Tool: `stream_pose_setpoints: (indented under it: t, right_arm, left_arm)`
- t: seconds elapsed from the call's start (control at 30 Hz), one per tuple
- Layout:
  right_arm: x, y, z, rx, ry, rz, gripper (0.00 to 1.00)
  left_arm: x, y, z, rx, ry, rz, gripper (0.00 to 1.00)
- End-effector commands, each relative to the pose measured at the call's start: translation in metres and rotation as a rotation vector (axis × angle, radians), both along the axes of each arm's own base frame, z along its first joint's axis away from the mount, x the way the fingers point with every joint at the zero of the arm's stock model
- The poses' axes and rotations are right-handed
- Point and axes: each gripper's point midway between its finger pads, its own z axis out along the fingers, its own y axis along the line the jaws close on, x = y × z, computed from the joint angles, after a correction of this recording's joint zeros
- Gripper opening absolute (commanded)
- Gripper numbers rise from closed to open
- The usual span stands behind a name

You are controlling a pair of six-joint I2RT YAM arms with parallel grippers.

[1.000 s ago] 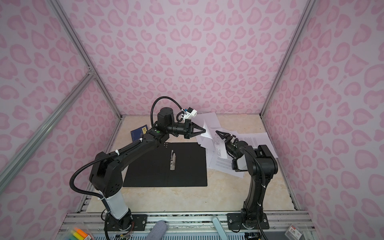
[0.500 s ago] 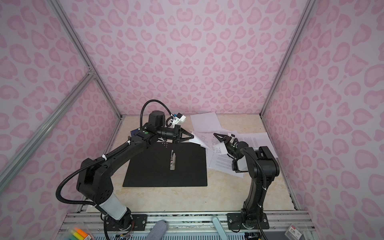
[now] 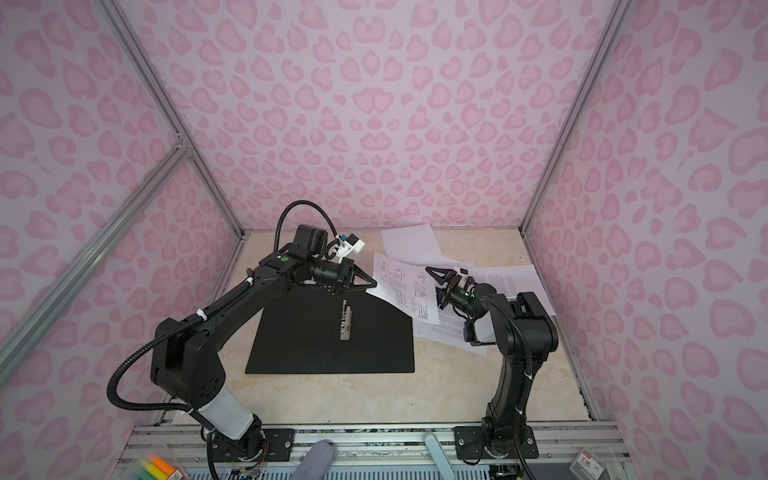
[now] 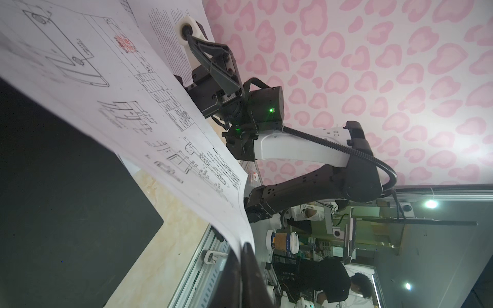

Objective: Put the files into the folder

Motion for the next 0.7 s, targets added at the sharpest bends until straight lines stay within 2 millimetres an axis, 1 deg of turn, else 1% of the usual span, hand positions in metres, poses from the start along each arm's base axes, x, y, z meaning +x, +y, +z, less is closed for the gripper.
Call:
stream_pose_setpoints:
  t: [0.0, 0.07, 0.13, 0.23, 0.37, 0.47, 0.57, 0.63, 0.67]
  right_arm:
    - [-0.007, 0.003, -0.001, -0.022, -0.040, 0.029, 0.72]
    - [-0.010, 0.005, -0.005, -0.028, -0.036, 0.037, 0.72]
    - [-0.011, 0.006, -0.007, -0.029, -0.033, 0.043, 0.69]
    - [-0.013, 0.009, -0.005, -0.035, -0.045, 0.055, 0.63]
    - [-0.015, 0.009, -0.008, -0.039, -0.038, 0.057, 0.49]
    - [-0.016, 0.009, -0.009, -0.042, -0.040, 0.059, 0.42]
    - [-0.017, 0.010, -0.011, -0.044, -0.037, 0.063, 0.31]
    - [-0.018, 0.010, -0.010, -0.046, -0.040, 0.066, 0.21]
    - [-0.018, 0.010, -0.010, -0.048, -0.044, 0.066, 0.14]
  left_arm:
    - [-0.004, 0.007, -0.002, 0.034, -0.026, -0.022, 0.10]
    - [-0.004, 0.007, 0.000, 0.041, -0.035, -0.032, 0.10]
    - [-0.004, 0.007, -0.004, 0.054, -0.030, -0.035, 0.10]
    - [-0.003, 0.008, -0.007, 0.068, -0.035, -0.033, 0.10]
    - [-0.002, 0.009, -0.007, 0.079, -0.043, -0.032, 0.10]
    - [-0.001, 0.010, -0.006, 0.081, -0.046, -0.027, 0.10]
    - [0.000, 0.011, -0.008, 0.091, -0.047, -0.020, 0.10]
    - [0.000, 0.012, -0.010, 0.099, -0.046, -0.014, 0.11]
    - [0.000, 0.014, -0.012, 0.104, -0.046, -0.008, 0.12]
